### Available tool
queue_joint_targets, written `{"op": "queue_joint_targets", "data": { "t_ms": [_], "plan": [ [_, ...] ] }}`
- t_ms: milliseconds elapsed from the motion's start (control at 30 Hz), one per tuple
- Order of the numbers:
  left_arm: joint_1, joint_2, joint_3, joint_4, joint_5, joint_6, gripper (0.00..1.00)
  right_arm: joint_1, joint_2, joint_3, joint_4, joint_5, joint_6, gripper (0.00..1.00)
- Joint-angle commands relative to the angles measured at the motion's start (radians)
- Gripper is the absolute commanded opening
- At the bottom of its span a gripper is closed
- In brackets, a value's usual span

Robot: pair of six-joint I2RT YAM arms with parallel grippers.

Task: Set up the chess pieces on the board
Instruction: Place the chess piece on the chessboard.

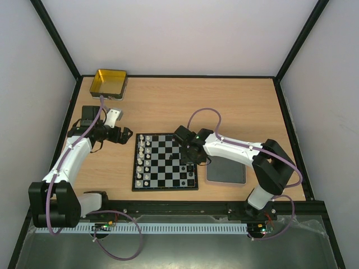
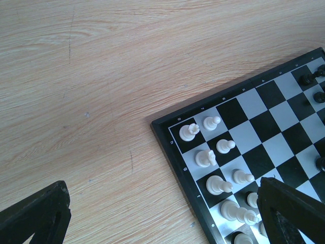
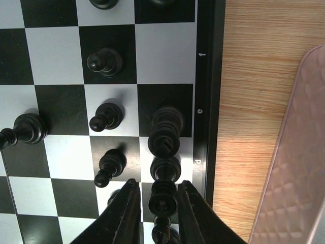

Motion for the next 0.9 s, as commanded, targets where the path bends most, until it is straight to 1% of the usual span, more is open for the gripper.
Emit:
{"op": "queue_joint_targets", "data": {
  "t_ms": [0,300,500,600,700,867],
  "plan": [
    [-0.006,-0.005,0.012,-0.018,0.008,0.005,0.99,0.005,0.004,0.003,-0.016,0.026,0.008,0.21],
    [-0.006,-0.005,0.012,-0.018,0.008,0.005,0.99,0.005,-0.029,0.041,-0.071,0.063,0.019,0.24],
    [-0.007,-0.001,0.011,-0.018,0.010,0.005,1.00,0.005,-0.056,0.113,-0.145,0.144,0.020,0.26],
    [-0.009,0.000,0.012,-0.018,0.009,0.005,1.00,0.009,-0.058,0.149,-0.160,0.153,0.011,0.27],
    [-0.010,0.000,0.012,-0.018,0.010,0.005,0.99,0.053,-0.019,0.202,-0.169,0.169,0.008,0.27],
    [-0.010,0.000,0.011,-0.017,0.008,0.005,1.00,0.135,0.086,0.305,-0.155,0.143,0.011,0.26]
  ]
}}
